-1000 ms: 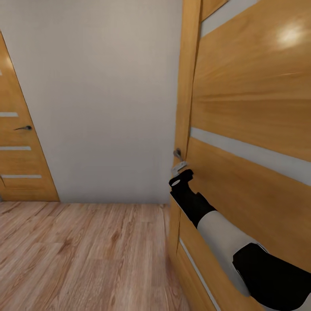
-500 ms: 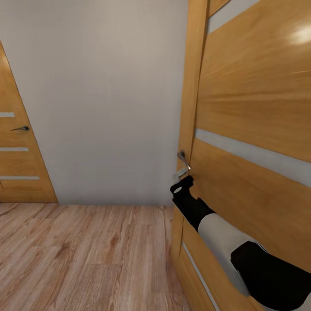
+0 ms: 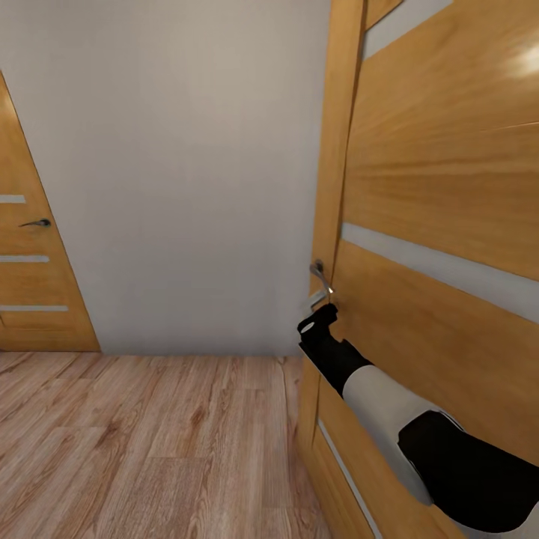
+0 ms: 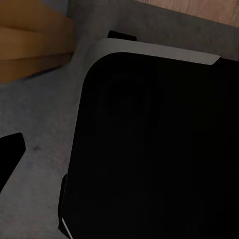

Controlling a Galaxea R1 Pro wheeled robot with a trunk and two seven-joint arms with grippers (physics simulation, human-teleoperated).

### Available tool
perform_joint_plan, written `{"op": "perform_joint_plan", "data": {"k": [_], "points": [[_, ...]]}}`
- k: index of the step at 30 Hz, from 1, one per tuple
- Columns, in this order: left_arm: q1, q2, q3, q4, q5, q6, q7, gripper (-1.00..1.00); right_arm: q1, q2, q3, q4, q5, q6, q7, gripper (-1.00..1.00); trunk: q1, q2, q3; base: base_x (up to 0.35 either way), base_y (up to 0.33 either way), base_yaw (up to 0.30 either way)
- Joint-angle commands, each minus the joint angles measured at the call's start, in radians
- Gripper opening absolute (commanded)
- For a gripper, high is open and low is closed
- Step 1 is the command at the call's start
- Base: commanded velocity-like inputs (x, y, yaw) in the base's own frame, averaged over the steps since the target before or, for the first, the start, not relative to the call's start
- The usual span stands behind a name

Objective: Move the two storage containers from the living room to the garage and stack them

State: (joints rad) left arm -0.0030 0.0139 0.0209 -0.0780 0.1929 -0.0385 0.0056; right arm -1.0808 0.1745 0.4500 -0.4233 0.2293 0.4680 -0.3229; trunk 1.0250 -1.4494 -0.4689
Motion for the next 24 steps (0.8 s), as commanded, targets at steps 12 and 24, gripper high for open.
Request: {"op": "perform_joint_plan", "data": {"k": [12,24], "points": [[0.000,0.001,0.002,0.000,0.006,-0.003,0.001,1.00,-0.001,-0.005,-0.011,0.001,-0.008,0.017,-0.035,1.00,0.000,-0.001,-0.001,0.000,0.000,0.000],[0.000,0.001,0.002,0.000,0.006,-0.003,0.001,1.00,-0.001,-0.134,-0.044,-0.018,0.023,0.021,-0.101,1.00,0.000,-0.001,-0.001,0.000,0.000,0.000]]}}
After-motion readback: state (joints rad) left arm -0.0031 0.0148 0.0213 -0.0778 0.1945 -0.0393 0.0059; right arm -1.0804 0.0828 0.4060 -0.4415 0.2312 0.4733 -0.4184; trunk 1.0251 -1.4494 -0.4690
